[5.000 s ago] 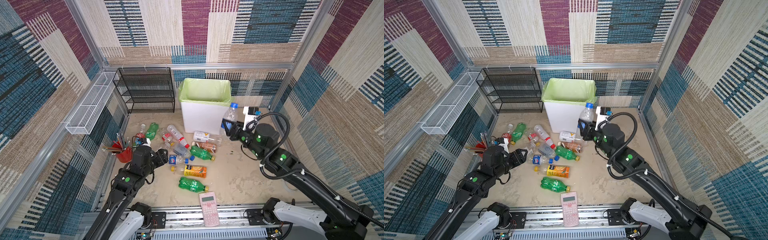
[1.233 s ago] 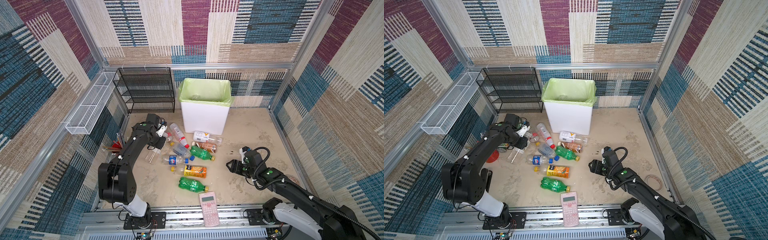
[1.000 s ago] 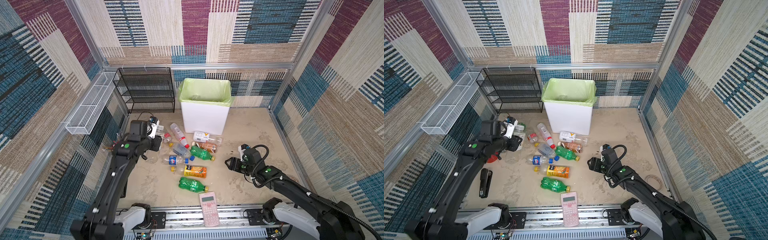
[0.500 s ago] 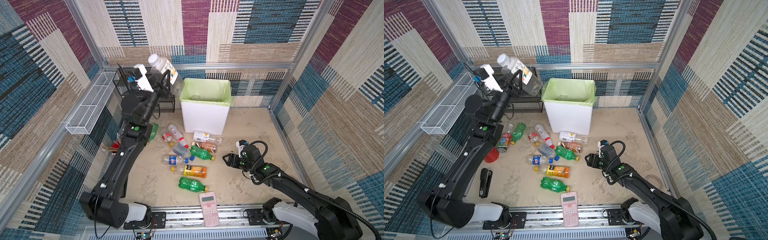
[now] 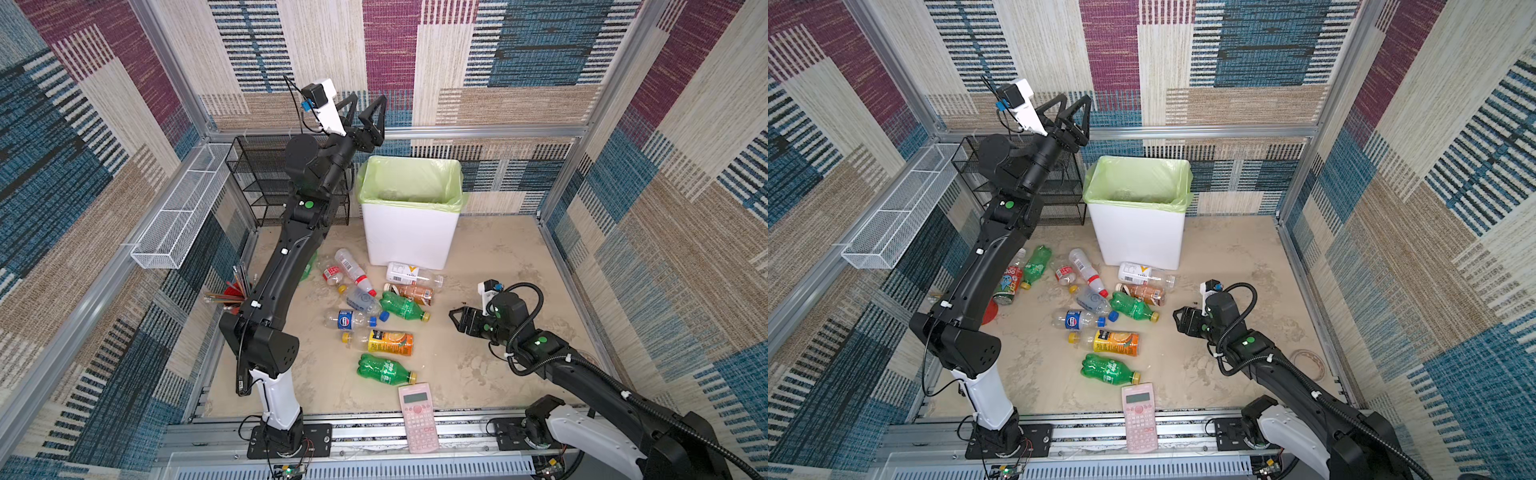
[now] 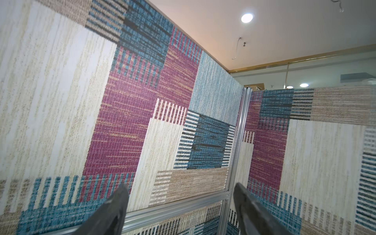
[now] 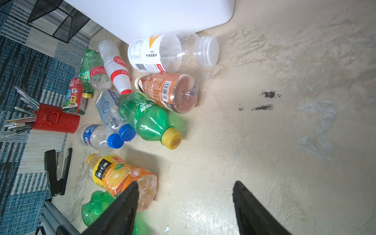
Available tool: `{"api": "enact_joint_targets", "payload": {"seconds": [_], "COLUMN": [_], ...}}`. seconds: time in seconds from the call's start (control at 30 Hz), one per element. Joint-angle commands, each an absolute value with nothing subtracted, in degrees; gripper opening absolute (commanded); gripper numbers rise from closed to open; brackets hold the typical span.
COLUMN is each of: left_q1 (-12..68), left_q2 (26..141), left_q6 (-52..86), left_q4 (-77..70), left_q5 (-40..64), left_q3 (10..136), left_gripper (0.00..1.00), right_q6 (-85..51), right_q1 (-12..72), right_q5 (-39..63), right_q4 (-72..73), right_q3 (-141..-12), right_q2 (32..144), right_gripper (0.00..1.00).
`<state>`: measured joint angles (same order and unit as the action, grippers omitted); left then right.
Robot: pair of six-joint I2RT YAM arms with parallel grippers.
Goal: Throw the plastic bottles in the bin
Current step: Throw the plastic bottle into the trash bin, then pick up the plastic bottle from the bottom-center of the table.
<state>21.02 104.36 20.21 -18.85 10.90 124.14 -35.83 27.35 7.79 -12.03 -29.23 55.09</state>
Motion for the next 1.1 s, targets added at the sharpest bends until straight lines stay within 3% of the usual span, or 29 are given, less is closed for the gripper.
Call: {"api": "enact_joint_targets", "payload": {"seconds": [0.0,0.2,0.53,0.7,1.07], "left_q1": [20.82,20.3,19.12,18.77,18.14], "left_q2": [99.56,81.39,49.06,39.29,32.47], "left_q6": [15.65,14.33,28.27,32.85,40.25], "left_q4": [-23.47,-22.2,5.36,15.66,30.84], "left_q5": [10.49,7.18,-3.47,-6.84,-8.09], "left_q3": [122.11,96.63,47.43,38.07,35.16], "left_gripper": [0.81,0.78,0.73,0.73,0.69], "right_q6": [-36.46,-35.93,-29.61,-22.57,-2.94], "right_q1": [27.29,27.41,36.84,44.11,58.09], "right_q5": [7.47,8.98,11.23,11.42,15.65], "right_q4": [-12.16,-12.47,-13.65,-14.28,-18.39], "right_q3": [-29.12,-29.8,-36.74,-40.82,-52.12], "right_q2": [54.93,56.44,68.3,73.56,85.56], "right_gripper": [0.74,0.73,0.73,0.73,0.69]}}
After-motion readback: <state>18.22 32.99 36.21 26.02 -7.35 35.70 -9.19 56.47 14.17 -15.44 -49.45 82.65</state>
